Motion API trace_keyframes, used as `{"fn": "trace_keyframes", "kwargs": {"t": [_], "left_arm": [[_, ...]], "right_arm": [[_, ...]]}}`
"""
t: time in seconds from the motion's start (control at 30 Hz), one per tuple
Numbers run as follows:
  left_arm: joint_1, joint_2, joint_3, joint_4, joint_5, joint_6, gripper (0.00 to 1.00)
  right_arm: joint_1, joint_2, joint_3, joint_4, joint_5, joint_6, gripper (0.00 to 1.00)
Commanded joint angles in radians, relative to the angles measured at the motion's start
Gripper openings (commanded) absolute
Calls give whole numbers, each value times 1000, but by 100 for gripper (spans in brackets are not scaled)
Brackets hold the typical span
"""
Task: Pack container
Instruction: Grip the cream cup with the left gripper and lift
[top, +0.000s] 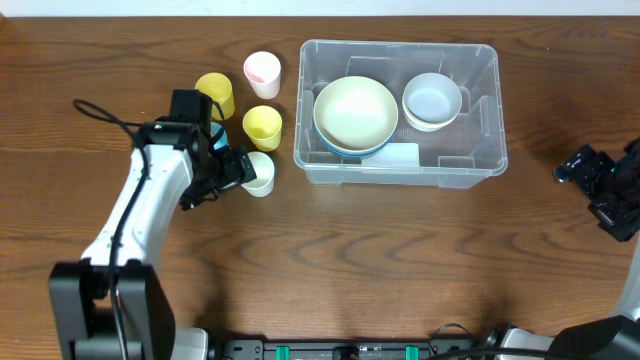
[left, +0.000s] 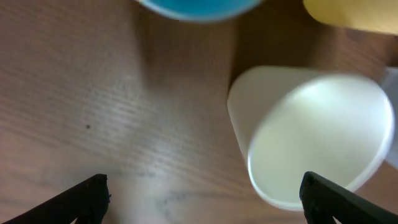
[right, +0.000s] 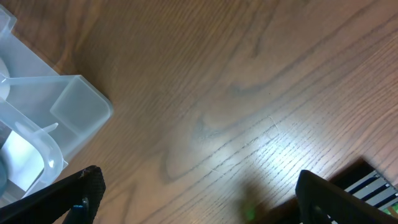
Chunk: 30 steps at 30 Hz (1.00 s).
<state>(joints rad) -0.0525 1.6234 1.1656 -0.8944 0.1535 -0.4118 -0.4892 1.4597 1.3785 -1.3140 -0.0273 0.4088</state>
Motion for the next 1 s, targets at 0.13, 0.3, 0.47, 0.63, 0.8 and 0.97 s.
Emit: {"fn": "trace_keyframes", "kwargs": {"t": [0.13, 0.3, 0.47, 0.63, 0.8, 0.97], "left_arm": [[3, 79, 17, 25, -24, -13, 98], [1, 117, 17, 20, -23, -12, 87], [1, 117, 17, 17, -23, -13, 34], [1, 117, 17, -2, -23, -12, 6], [1, 107, 19, -34, -15, -12, 6], [1, 58, 62, -97, -5, -8, 6]], "right_arm": [[-5, -1, -1, 2, 0, -13, 99], [-5, -1, 0, 2, 0, -13, 99], [-5, -1, -1, 2, 0, -13, 99], [-5, -1, -1, 2, 0, -13, 99], [-5, -1, -1, 2, 0, -13, 99], [-5, -1, -1, 2, 0, -13, 99]]}}
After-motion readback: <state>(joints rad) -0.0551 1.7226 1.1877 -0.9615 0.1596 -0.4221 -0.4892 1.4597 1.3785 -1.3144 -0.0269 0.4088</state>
